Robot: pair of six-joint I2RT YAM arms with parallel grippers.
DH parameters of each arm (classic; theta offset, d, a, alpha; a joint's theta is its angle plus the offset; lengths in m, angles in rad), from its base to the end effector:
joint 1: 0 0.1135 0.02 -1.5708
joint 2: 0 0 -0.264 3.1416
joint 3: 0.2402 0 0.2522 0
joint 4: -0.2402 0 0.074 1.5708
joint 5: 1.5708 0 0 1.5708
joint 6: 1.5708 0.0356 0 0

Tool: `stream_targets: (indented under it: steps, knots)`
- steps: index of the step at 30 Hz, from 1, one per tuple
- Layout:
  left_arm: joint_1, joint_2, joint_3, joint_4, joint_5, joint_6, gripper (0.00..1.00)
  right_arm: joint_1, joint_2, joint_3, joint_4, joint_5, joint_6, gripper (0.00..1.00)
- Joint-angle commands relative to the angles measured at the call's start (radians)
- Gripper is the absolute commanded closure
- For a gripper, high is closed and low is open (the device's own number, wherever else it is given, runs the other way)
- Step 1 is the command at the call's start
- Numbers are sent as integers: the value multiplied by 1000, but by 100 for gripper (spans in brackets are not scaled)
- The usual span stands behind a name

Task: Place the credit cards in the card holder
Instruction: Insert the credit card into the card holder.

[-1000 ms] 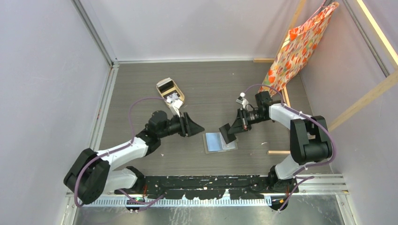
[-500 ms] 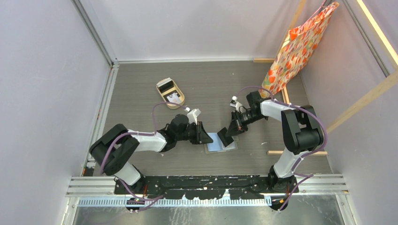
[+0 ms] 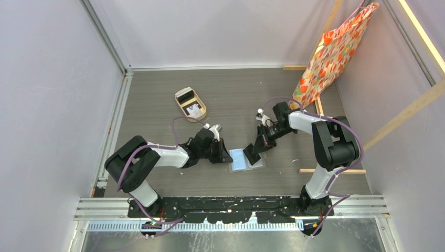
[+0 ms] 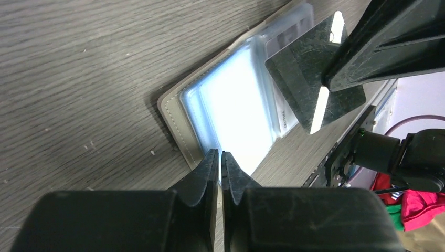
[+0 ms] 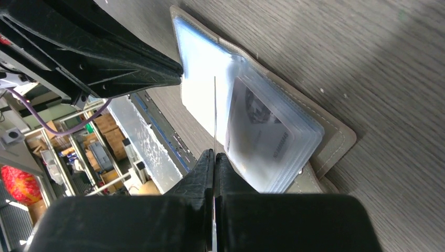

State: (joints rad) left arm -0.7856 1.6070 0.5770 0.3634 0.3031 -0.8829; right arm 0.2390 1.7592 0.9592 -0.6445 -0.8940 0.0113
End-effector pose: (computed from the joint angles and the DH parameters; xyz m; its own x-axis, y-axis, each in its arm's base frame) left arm 0.1989 -0.2140 0.1314 -0.9272 -0.1155 -0.3564 0.1962 0.6609 -0.7244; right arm 0.2803 0.0969 0.1434 -0.9665 -0.2282 -0.1172 -0.2328 0.5879 0.7747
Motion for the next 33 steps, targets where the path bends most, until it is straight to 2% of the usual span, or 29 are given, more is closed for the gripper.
stream_targets:
  steps: [1,14,33]
  knots:
    - [-3,-22,9,-46,-50,-1,93,19,8,38,2,37,33,99]
    - [-3,1,28,-95,-62,-1,94,35,7,38,3,101,73,99]
    - [-3,-7,20,-70,-41,-8,94,41,44,28,33,12,65,99]
